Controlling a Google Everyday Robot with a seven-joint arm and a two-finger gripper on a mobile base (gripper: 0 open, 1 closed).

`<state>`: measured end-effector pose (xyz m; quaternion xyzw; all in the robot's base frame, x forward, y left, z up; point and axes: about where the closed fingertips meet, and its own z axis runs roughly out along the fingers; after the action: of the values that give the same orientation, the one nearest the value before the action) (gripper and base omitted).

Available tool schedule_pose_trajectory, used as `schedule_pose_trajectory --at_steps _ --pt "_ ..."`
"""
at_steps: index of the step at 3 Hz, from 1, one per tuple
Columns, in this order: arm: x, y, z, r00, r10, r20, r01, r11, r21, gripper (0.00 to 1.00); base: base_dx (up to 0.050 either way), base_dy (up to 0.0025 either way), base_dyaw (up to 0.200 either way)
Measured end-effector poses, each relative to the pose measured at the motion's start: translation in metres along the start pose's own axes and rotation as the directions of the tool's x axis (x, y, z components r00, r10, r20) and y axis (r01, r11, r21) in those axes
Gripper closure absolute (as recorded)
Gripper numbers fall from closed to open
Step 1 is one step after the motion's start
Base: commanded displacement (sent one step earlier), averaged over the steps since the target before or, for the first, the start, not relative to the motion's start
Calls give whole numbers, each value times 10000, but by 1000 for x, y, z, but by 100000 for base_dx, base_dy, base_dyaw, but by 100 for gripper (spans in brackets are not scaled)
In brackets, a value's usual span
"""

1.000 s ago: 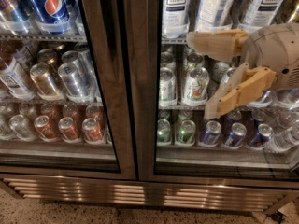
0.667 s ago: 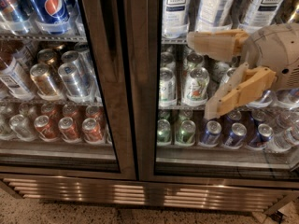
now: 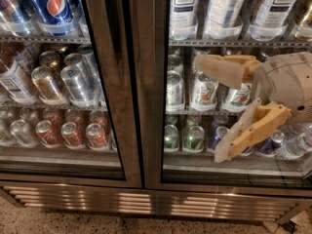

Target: Open right fridge door

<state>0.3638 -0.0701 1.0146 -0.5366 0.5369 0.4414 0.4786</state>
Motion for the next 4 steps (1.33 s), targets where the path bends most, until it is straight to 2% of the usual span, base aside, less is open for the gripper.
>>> schedule_pose_trajectory --at_steps 1,2,3,4 --pt "0 0 0 10000 0 -2 0 10000 0 0 2237 202 17774" --pt "0 0 0 10000 0 -2 0 10000 0 0 -6 5 18728" --pt "0 0 0 10000 -1 -2 1 10000 0 0 0 0 0" --pt "0 0 0 10000 -1 -2 1 10000 0 19 0 0 0"
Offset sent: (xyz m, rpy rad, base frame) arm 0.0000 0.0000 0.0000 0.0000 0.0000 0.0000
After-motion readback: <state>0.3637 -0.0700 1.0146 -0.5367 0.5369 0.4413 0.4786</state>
